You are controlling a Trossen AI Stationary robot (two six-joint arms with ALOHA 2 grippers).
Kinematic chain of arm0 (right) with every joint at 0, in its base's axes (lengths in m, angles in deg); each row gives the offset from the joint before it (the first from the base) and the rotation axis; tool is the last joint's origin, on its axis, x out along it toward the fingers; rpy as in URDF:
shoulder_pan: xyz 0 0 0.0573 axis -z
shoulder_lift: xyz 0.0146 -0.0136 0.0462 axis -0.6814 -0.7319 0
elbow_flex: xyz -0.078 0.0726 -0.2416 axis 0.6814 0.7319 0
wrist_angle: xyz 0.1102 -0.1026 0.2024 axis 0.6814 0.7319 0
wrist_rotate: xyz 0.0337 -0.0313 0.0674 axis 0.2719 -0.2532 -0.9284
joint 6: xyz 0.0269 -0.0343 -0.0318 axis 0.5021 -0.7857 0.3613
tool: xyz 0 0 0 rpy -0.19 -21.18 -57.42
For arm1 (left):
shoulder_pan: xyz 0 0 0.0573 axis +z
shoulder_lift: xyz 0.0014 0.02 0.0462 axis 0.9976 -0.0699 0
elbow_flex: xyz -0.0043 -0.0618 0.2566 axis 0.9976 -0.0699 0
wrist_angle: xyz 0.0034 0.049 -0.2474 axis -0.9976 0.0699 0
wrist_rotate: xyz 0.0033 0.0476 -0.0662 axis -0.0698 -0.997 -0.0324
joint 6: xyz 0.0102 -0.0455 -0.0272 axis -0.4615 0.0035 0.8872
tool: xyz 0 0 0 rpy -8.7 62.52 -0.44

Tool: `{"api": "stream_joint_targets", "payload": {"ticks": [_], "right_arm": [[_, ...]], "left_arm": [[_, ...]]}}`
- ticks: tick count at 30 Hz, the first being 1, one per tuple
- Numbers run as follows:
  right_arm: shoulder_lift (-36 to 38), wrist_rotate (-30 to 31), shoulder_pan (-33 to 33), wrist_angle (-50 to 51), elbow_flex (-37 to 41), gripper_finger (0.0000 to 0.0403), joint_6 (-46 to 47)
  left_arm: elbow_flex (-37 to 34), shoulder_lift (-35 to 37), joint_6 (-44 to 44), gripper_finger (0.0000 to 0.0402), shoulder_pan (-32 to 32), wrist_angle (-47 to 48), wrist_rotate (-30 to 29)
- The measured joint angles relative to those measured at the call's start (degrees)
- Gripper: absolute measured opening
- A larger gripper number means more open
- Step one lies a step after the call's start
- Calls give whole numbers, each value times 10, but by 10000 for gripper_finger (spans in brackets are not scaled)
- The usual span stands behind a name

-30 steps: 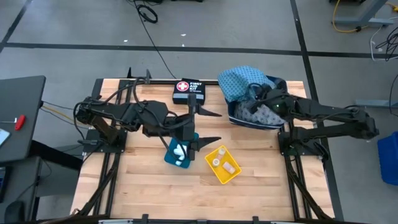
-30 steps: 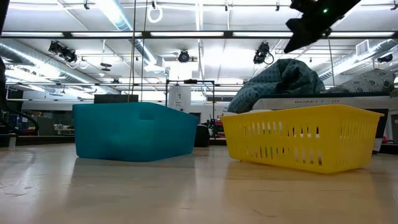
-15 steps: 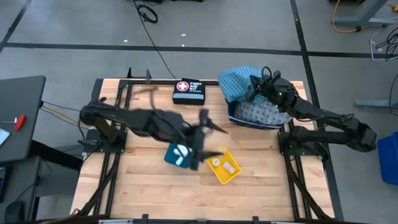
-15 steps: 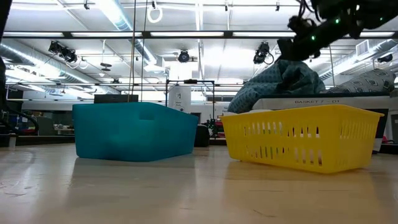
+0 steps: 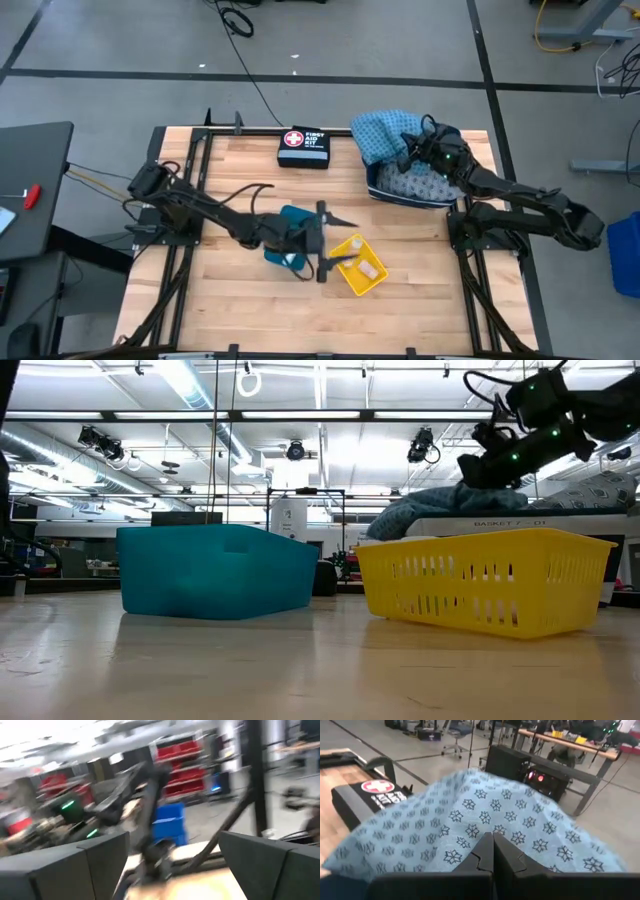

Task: Pick & place medical supplies in basket/bin
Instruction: Put the blue patient gown into the blue laundry bin

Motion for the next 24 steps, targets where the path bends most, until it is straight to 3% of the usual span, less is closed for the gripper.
{"api": "stream_joint_targets", "payload": {"ticks": [3,6,11,15,24], "right_arm": [[0,-1,3,-1,10,0,5],[0,-2,3,-6,16,0,7],[0,-26,3,-15,16,0,15],[0,-43,3,-16,16,0,20],[0,-53,3,-15,16,0,23]], "left_arm": [[-62,24,21,307,0,-15,-46],[-136,50,43,307,-4,-57,-53],[-285,90,56,307,-12,-235,-56],[-404,124,60,307,-15,-358,-91],[-602,238,133,307,-20,-368,-142]]}}
